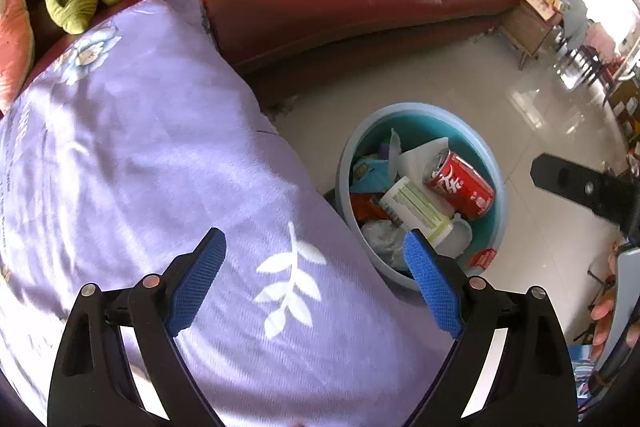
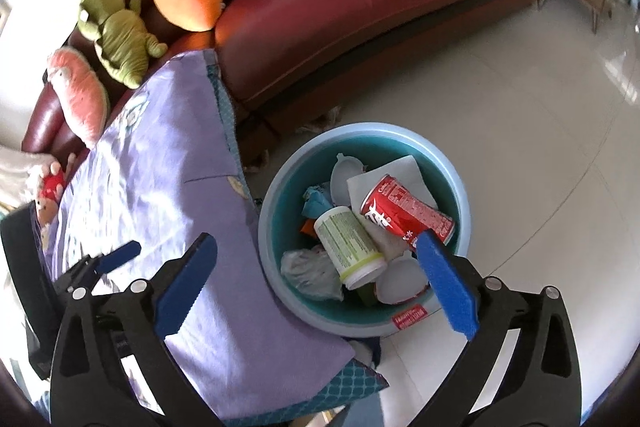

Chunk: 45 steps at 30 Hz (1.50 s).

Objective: Collect trash

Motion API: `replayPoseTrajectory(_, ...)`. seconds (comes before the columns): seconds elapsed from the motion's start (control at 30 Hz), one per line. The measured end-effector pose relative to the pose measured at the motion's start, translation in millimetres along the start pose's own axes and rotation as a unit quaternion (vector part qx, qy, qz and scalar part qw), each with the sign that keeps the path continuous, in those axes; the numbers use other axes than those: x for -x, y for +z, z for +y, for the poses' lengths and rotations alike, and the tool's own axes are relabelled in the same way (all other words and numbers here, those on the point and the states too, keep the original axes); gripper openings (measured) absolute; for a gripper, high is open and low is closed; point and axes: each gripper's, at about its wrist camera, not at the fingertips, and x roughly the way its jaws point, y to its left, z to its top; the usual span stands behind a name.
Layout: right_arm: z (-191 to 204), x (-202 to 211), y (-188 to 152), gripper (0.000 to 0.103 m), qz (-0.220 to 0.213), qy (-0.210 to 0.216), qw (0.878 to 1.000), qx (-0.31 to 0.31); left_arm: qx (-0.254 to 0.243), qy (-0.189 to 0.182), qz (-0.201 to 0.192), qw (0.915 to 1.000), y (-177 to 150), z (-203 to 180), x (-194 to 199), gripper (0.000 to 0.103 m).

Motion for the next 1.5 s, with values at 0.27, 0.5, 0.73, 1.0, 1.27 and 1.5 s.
replayPoseTrajectory(0.27,19.5,32.2,-28.1,0.096,-0.019,-0.017,0.998,0.050,0.013,0.006,-0.012,0.9998,-17.3,8.2,32.8,0.099)
replayPoseTrajectory(0.5,42.7,58.6,-55.5,0.096,-0.043,-0.031,0.993,0.102,0.028,0.015,-0.028,0.9991,-36.6,18.0,64.4,0.099)
replayPoseTrajectory(0.73,54.7,74.2,-73.1,0.096,-0.055,-0.042,0.990,0.122,0.029,0.040,-0.048,0.9976,-51.1,23.8,87.5,0.099)
replayPoseTrajectory(1.0,57.6,79.6,-85.4,0.096,-0.060,-0.052,0.989,0.122,0.049,0.029,-0.050,0.9971,-65.2,31.8,92.8,0.099)
replayPoseTrajectory(1.27,58.2,77.8,-86.7,0.096,-0.057,-0.055,0.990,0.120,0.054,0.040,-0.053,0.9963,-68.8,31.6,87.8,0.099)
replayPoseTrajectory(1.5,55.7,70.8,-84.3,0.096,-0.051,-0.052,0.990,0.117,0.047,0.035,-0.054,0.9968,-68.8,27.2,82.1,0.099)
